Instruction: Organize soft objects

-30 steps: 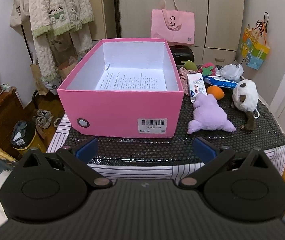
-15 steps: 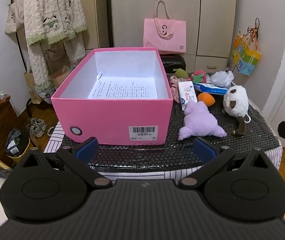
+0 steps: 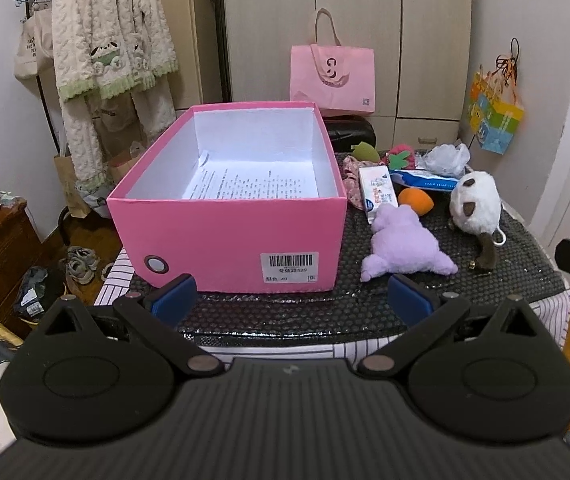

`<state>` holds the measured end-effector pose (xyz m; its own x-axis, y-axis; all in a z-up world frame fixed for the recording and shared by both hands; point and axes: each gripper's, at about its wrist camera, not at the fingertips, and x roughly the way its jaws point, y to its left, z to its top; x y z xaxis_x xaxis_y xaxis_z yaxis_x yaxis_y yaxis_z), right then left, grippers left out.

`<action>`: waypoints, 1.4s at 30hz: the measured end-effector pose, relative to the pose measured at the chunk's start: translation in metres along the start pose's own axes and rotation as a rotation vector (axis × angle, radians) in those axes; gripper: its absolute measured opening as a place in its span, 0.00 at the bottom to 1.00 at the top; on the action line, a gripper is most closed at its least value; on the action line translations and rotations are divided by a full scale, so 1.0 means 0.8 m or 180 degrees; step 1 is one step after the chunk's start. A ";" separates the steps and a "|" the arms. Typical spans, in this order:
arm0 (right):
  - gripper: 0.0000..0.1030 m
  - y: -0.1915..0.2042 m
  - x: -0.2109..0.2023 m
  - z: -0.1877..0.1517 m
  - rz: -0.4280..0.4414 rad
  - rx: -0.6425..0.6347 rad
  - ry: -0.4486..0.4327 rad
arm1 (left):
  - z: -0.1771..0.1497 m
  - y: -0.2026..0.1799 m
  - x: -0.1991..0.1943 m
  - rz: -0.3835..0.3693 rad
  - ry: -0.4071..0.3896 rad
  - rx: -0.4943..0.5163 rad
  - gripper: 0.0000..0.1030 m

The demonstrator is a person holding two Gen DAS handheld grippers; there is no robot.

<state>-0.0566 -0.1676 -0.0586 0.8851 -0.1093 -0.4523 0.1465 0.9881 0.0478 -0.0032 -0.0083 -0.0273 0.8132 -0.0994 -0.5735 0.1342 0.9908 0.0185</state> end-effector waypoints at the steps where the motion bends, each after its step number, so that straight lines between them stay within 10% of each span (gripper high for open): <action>1: 0.99 0.000 0.000 0.000 -0.0001 -0.0003 0.0001 | -0.001 0.000 0.001 -0.0001 0.0012 -0.0001 1.00; 13: 0.99 -0.005 0.004 -0.003 0.0001 -0.0036 -0.0001 | -0.002 -0.008 0.007 -0.0024 0.0058 0.0170 1.00; 28: 0.99 -0.027 0.060 -0.013 0.0737 -0.0556 -0.0560 | 0.028 -0.052 0.014 -0.0723 -0.0517 0.0670 0.97; 42: 0.98 -0.020 0.163 -0.041 0.1468 -0.0730 -0.0269 | 0.048 -0.121 0.108 -0.1263 0.0186 0.0886 0.79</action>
<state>0.0421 -0.1938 -0.1475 0.8688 0.3437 -0.3563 -0.3591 0.9330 0.0244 0.0759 -0.1167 -0.0471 0.6365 -0.4512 -0.6256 0.5801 0.8145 0.0028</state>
